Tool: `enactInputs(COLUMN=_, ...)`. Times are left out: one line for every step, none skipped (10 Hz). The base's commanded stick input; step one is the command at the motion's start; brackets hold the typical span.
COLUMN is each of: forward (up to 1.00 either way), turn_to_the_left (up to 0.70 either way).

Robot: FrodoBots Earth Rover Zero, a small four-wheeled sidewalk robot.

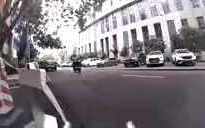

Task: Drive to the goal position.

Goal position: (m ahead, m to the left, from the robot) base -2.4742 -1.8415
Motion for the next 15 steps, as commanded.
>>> enactInputs(forward=0.0, turn_to_the_left=0.0)
enactInputs(forward=0.34, turn_to_the_left=0.0)
enactInputs(forward=0.45, turn_to_the_left=0.0)
enactInputs(forward=0.45, turn_to_the_left=0.0)
enactInputs(forward=0.45, turn_to_the_left=0.0)
enactInputs(forward=0.45, turn_to_the_left=0.0)
enactInputs(forward=0.3, turn_to_the_left=0.0)
enactInputs(forward=0.0, turn_to_the_left=0.0)
enactInputs(forward=0.0, turn_to_the_left=0.0)
enactInputs(forward=0.0, turn_to_the_left=0.0)
enactInputs(forward=0.0, turn_to_the_left=0.0)
enactInputs(forward=0.0, turn_to_the_left=0.0)
enactInputs(forward=0.0, turn_to_the_left=0.0)
enactInputs(forward=0.0, turn_to_the_left=0.0)
enactInputs(forward=0.0, turn_to_the_left=0.0)
